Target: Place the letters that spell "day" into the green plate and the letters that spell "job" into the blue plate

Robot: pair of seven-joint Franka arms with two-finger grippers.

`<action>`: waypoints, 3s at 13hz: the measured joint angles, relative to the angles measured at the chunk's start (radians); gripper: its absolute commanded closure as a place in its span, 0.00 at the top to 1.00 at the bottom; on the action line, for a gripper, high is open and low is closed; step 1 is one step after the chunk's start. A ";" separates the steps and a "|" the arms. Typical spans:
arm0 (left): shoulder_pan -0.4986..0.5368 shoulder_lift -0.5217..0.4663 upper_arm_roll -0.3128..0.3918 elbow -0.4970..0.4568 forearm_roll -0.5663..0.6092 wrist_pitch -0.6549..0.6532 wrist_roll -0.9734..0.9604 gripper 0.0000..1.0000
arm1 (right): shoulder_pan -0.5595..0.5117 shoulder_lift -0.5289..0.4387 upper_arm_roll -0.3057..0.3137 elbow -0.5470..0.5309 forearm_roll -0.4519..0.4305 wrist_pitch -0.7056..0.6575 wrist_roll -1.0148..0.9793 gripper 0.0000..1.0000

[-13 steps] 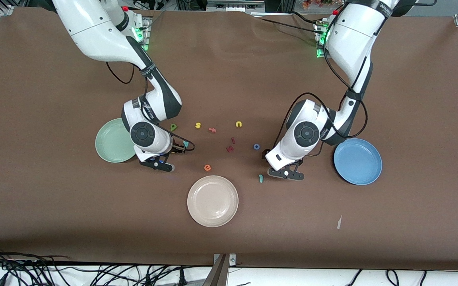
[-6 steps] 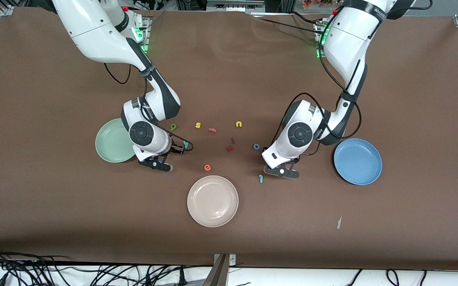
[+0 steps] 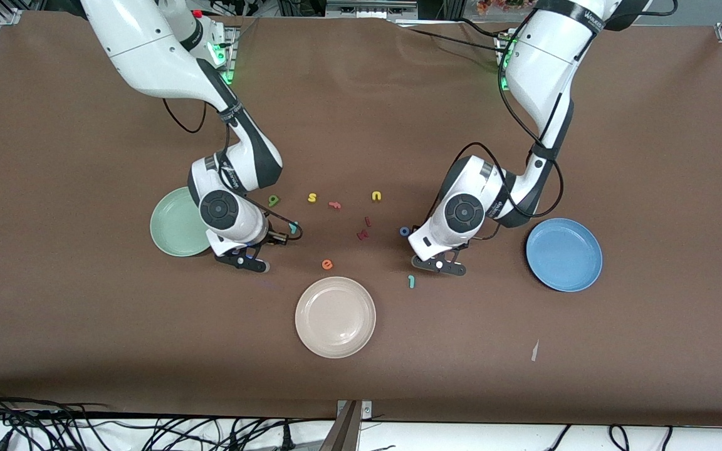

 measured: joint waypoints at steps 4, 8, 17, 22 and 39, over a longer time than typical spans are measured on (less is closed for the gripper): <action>0.000 0.000 0.002 0.001 0.000 0.000 0.000 0.58 | -0.005 -0.100 -0.111 -0.010 -0.002 -0.164 -0.155 0.00; 0.000 0.007 0.002 0.001 0.000 0.000 0.000 0.50 | -0.014 -0.186 -0.209 -0.205 -0.002 -0.057 -0.311 0.07; -0.001 0.014 0.007 0.015 0.001 -0.001 -0.023 0.24 | -0.008 -0.239 -0.253 -0.347 0.000 0.103 -0.426 1.00; -0.002 0.018 0.007 0.022 0.001 -0.002 -0.032 0.19 | 0.008 -0.245 -0.186 -0.166 0.139 -0.091 -0.305 1.00; 0.361 -0.093 0.030 0.035 0.184 -0.237 0.537 0.34 | 0.189 -0.041 -0.096 -0.115 0.208 0.133 0.216 0.94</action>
